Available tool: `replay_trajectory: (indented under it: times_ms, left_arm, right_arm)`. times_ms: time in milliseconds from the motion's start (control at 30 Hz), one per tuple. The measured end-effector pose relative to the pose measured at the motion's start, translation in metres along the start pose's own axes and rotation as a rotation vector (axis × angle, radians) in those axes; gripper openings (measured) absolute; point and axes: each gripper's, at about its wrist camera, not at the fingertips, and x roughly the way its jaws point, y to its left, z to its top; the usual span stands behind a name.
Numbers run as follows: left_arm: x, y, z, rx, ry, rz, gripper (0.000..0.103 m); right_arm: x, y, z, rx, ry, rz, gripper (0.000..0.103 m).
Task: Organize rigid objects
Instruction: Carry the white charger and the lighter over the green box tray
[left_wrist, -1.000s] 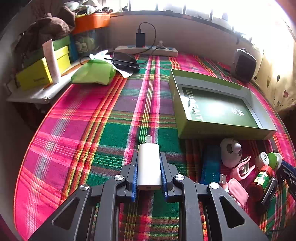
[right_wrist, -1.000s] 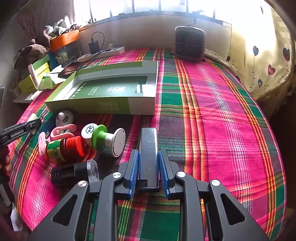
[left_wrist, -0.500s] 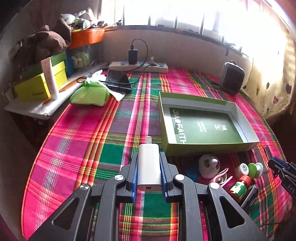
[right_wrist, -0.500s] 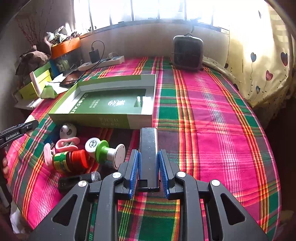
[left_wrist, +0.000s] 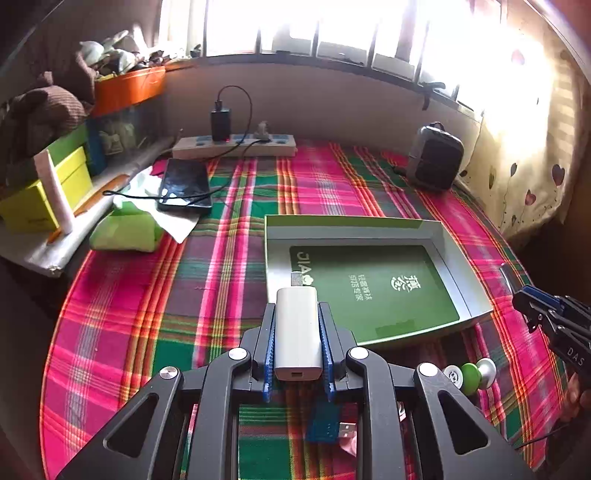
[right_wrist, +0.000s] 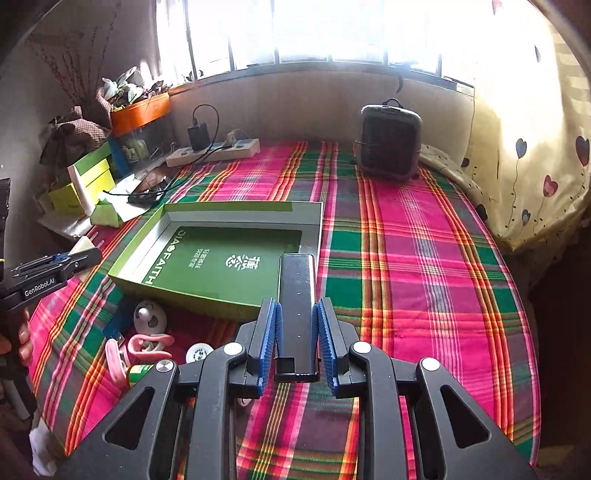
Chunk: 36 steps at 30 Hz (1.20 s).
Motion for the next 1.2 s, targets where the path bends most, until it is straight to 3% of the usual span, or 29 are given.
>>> replay_trajectory:
  times_ms: [500,767,1200]
  left_arm:
    - [0.056,-0.02,0.035,0.047,0.053,0.0,0.019]
    - [0.085,-0.029,0.036,0.08,0.098,0.014,0.019]
    - [0.098,-0.033,0.037,0.095,0.082,0.023,0.019]
  right_arm:
    - [0.066,0.0,0.046,-0.028,0.09,0.032,0.024]
    - [0.098,0.007,0.052,-0.06,0.143,0.03,0.024]
    - [0.121,0.01,0.054,-0.083,0.172,0.007,0.024]
